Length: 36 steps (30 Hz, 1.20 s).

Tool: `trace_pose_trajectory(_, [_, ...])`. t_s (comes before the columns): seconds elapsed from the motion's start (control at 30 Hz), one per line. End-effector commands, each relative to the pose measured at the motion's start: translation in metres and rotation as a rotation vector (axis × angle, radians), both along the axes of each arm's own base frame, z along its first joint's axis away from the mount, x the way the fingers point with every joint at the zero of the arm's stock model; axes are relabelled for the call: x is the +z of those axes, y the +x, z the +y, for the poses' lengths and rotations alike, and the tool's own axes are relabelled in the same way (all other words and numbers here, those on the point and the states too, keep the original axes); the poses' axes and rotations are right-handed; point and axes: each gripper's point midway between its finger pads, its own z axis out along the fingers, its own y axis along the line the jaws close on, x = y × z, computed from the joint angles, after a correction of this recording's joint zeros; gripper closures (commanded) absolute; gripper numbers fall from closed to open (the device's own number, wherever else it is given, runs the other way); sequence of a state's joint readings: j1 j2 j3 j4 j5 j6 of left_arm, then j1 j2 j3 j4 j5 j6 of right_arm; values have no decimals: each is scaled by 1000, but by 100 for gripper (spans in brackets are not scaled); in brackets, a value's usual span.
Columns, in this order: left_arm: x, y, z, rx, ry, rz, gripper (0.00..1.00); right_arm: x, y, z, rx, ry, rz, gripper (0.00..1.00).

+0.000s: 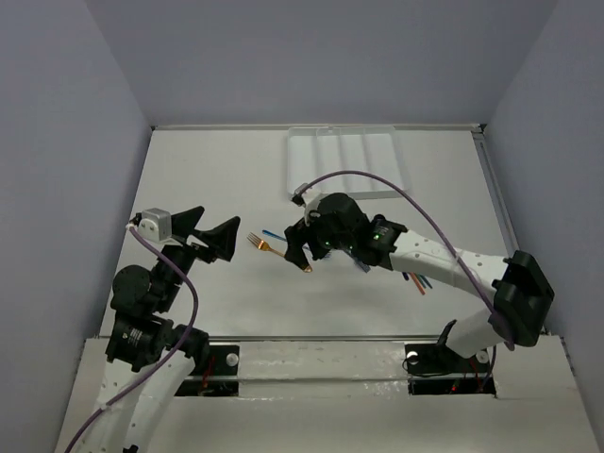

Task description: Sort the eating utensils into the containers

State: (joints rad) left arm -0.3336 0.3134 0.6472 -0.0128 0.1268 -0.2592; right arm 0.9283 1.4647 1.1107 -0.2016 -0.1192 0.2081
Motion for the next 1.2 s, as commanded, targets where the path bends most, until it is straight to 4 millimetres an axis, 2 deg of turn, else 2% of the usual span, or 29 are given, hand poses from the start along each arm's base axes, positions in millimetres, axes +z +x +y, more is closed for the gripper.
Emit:
trace_pose_trajectory(0.0, [29,-11,-2,-31,-4,-92,1,12,14,15,-9,-11,-94,15])
trace_pose_trajectory(0.23, [28,-10,2,-11,-9,-86,1,-20,15,31,51,-101,-79,20])
trace_pose_trajectory(0.27, [28,-10,2,-8,-12,-86,1,-33,17,33,56,-129,-64,21])
trace_pose_trajectory(0.37, [27,-9,2,-6,-12,-81,1,-44,21,39,59,-153,-56,26])
trace_pose_trajectory(0.57, [26,-8,2,-3,-12,-78,1,-77,26,54,80,-214,-18,28])
trace_pose_trajectory(0.6, [26,-8,2,-3,-12,-78,1,-89,27,54,82,-240,-2,28])
trace_pose_trajectory(0.63, [26,-7,2,-3,-11,-76,1,-88,31,57,79,-246,-12,29])
trace_pose_trajectory(0.8, [25,-7,2,-2,-10,-75,1,-110,41,60,67,-300,-13,32])
trace_pose_trajectory(0.83, [25,-7,2,-3,-11,-75,1,-113,39,64,73,-307,-16,34])
trace_pose_trajectory(1.0, [24,-6,1,-4,-9,-69,1,-135,55,64,26,-362,-49,40])
trace_pose_trajectory(1.13, [25,-7,2,0,-11,-73,1,-154,48,66,41,-403,-39,52])
trace_pose_trajectory(1.17, [26,-7,2,0,-12,-75,1,-157,48,64,37,-413,-38,57])
